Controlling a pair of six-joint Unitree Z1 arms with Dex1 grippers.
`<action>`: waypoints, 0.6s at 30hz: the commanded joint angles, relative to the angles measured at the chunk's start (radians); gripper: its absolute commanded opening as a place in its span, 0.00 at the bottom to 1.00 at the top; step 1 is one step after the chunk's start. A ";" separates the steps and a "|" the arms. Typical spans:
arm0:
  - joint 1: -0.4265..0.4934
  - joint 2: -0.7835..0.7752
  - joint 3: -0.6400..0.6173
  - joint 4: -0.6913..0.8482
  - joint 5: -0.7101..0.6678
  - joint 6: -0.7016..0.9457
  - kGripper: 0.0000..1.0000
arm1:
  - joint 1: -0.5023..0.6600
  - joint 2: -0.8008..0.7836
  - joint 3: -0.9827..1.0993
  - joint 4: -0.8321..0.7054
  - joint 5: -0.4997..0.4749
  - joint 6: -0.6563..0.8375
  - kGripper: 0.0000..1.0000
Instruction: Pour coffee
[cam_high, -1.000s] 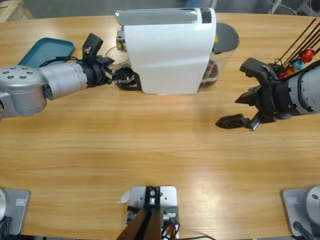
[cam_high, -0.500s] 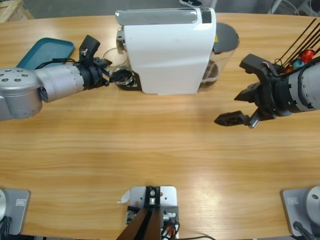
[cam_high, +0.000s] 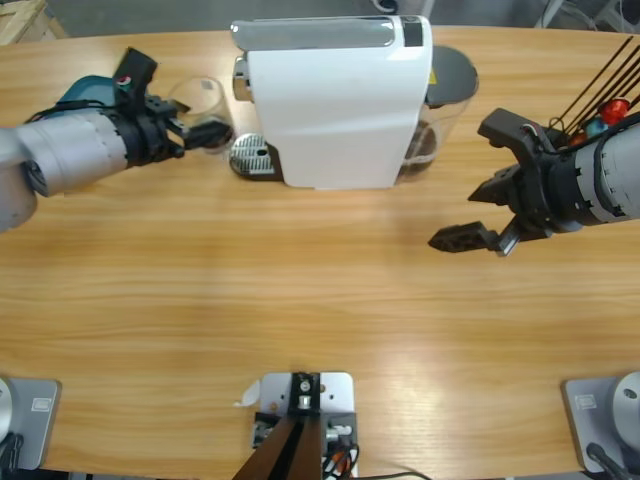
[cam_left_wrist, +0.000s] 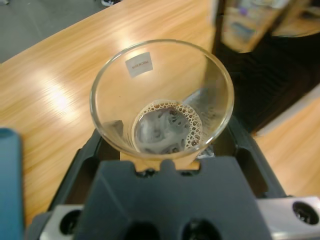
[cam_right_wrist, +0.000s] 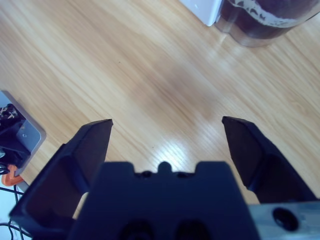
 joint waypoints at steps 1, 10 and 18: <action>0.140 -0.098 0.045 0.021 0.020 -0.018 0.26 | 0.010 0.025 0.002 0.012 -0.007 0.012 1.00; 0.333 -0.122 0.074 0.020 0.069 -0.078 0.27 | 0.010 0.025 0.002 0.012 0.000 0.012 1.00; 0.448 -0.111 0.109 0.009 0.143 -0.104 0.27 | 0.010 0.023 0.003 0.012 0.004 0.012 0.99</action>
